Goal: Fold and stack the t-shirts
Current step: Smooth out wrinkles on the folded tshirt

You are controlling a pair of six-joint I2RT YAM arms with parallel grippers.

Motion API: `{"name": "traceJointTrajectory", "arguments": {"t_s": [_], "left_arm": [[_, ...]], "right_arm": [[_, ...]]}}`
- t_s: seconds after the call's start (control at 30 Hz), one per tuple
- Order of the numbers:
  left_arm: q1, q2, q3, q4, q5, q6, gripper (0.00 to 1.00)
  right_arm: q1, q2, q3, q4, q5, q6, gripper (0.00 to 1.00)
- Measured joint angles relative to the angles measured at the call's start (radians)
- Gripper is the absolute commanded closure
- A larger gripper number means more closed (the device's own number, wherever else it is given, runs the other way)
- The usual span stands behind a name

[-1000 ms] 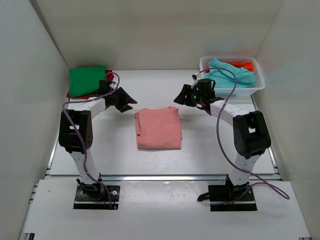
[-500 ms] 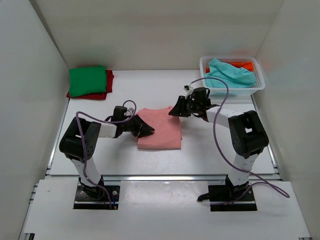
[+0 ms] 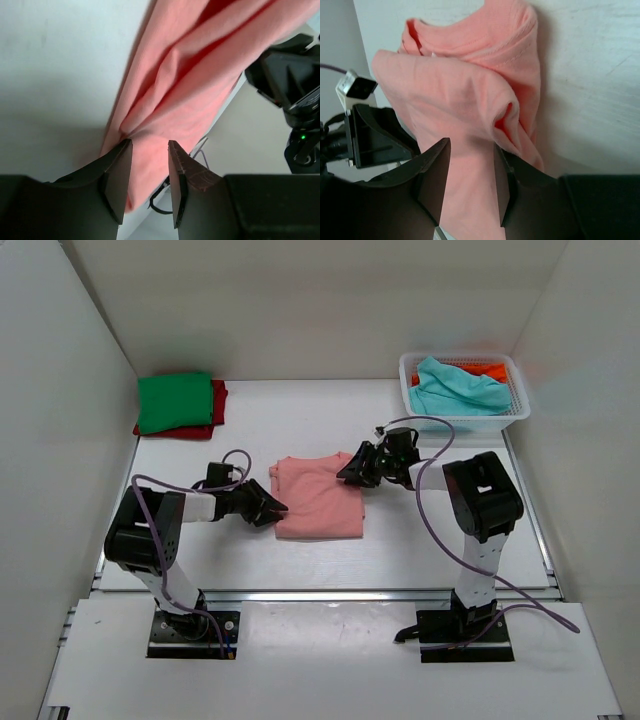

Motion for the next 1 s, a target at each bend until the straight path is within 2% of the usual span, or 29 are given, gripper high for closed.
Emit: {"name": "traceJointTrajectory", "arguments": {"t_s": [0.13, 0.3, 0.43, 0.57, 0.67, 0.73, 0.87, 1.0], "left_arm": [[-0.001, -0.08, -0.008, -0.083, -0.016, 0.036, 0.5], [-0.027, -0.145, 0.081, -0.193, -0.028, 0.079, 0.49], [-0.063, -0.17, 0.062, -0.068, 0.007, 0.004, 0.5], [-0.087, -0.158, -0.095, 0.103, 0.037, -0.106, 0.52], [-0.085, -0.121, -0.18, 0.066, 0.037, -0.095, 0.51], [-0.069, -0.125, -0.181, 0.014, 0.06, -0.067, 0.52], [-0.028, -0.179, -0.127, -0.127, 0.015, 0.021, 0.43], [-0.021, -0.18, 0.064, -0.248, -0.059, 0.091, 0.28]], "right_arm": [[-0.006, -0.001, 0.001, 0.016, 0.011, 0.023, 0.61], [-0.01, -0.009, -0.005, 0.015, 0.014, 0.026, 0.61], [-0.011, -0.01, -0.006, 0.007, 0.013, 0.019, 0.6], [-0.011, -0.01, -0.006, 0.007, 0.011, 0.016, 0.6], [-0.011, -0.01, -0.004, 0.002, 0.009, 0.01, 0.6], [-0.01, -0.01, -0.001, -0.007, 0.005, 0.003, 0.6], [-0.01, -0.01, 0.003, -0.018, 0.0, -0.007, 0.6], [-0.01, -0.01, 0.011, -0.034, -0.003, -0.016, 0.6]]}}
